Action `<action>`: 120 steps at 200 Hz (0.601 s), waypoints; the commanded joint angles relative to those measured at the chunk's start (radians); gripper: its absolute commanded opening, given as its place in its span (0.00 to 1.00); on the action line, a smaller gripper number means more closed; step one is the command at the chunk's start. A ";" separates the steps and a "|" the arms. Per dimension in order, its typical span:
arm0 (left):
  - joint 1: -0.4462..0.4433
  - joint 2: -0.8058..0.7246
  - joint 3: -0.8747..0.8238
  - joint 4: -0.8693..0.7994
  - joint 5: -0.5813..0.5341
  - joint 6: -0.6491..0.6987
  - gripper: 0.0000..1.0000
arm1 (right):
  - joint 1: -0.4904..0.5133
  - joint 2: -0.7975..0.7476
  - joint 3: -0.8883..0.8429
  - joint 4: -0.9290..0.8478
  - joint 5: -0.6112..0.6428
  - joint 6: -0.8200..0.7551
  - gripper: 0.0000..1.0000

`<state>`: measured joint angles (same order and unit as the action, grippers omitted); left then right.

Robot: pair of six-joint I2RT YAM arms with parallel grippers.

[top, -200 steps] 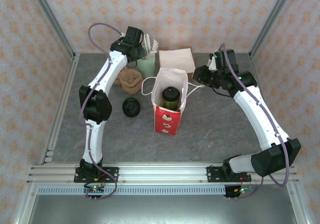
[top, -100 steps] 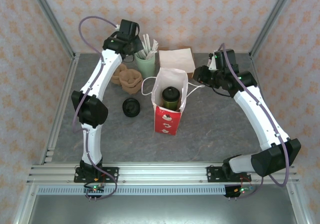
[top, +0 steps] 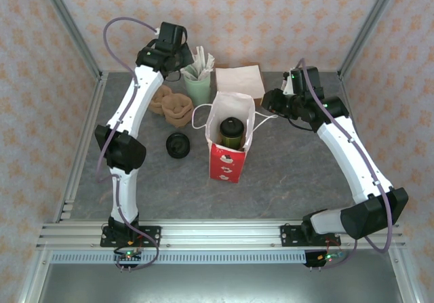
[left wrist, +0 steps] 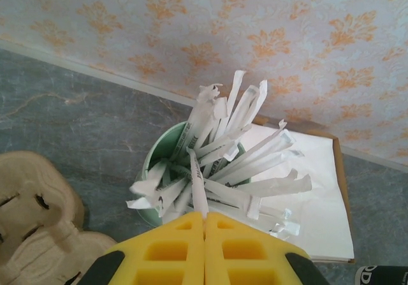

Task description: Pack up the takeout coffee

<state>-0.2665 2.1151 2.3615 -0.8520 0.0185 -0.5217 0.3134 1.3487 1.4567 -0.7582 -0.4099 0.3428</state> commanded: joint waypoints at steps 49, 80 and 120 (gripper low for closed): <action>-0.006 -0.005 -0.024 -0.020 0.017 0.047 0.07 | 0.003 -0.028 -0.003 0.017 0.030 -0.025 0.32; -0.005 -0.049 0.009 -0.052 0.001 0.081 0.02 | 0.004 -0.029 -0.003 0.020 0.028 -0.023 0.32; -0.011 -0.170 -0.003 -0.117 -0.010 0.129 0.01 | 0.004 -0.044 -0.006 0.028 0.037 -0.021 0.32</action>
<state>-0.2668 2.0949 2.3478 -0.9081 0.0257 -0.4446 0.3134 1.3422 1.4563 -0.7578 -0.4061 0.3359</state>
